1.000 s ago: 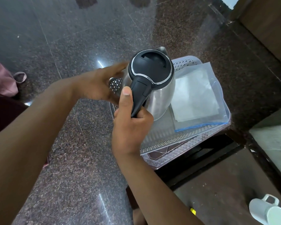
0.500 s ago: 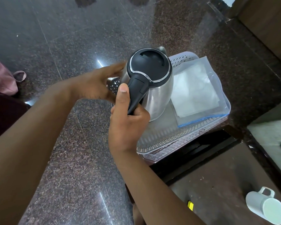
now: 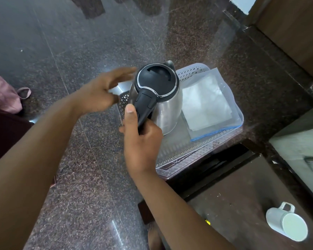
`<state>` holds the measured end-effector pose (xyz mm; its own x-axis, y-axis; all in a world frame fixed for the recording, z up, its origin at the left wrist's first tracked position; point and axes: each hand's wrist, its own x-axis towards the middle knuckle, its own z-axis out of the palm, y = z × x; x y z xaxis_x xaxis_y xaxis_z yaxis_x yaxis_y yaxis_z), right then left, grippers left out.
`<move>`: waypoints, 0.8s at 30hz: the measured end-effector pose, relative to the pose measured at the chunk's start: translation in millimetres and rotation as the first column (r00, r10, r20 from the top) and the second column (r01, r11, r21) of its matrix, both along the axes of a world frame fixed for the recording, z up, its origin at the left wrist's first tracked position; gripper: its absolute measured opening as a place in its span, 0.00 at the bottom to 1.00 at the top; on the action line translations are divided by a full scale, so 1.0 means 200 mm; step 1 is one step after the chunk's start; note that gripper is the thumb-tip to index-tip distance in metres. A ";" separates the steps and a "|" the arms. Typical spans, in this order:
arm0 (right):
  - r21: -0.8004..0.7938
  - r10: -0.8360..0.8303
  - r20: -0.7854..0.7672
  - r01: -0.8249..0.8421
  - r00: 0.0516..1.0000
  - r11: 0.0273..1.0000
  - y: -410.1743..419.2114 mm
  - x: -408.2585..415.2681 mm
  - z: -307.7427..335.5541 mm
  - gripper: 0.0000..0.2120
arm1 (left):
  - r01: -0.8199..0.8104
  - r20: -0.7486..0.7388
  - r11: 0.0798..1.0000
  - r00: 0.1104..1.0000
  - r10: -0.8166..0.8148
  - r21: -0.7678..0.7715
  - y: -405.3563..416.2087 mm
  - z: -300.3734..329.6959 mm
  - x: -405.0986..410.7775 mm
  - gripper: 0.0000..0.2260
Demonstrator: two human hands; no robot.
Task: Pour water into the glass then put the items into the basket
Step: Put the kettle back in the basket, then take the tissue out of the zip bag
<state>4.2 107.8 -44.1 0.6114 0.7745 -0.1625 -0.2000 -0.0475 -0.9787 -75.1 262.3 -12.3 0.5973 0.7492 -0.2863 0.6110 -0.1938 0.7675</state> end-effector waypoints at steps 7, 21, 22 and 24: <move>-0.080 -0.029 0.383 0.065 0.923 0.995 -0.17 0.33 0.02 0.19 | -0.221 0.282 0.954 0.946 0.159 0.201 -0.10 0.28 0.14 0.22; -0.455 0.180 0.765 0.321 0.618 0.831 -0.20 1.30 -0.06 0.22 | -0.109 0.379 0.994 0.920 0.102 -0.003 -0.66 0.15 0.82 0.23; -0.489 0.224 0.759 0.308 0.611 0.816 -0.19 1.33 -0.08 0.23 | -0.083 0.321 0.996 0.944 0.082 -0.011 -0.68 0.09 0.84 0.25; -0.518 0.273 0.761 0.297 0.588 0.803 -0.17 1.37 -0.11 0.23 | -0.040 0.204 0.999 0.978 0.041 -0.007 -0.71 -0.01 0.88 0.27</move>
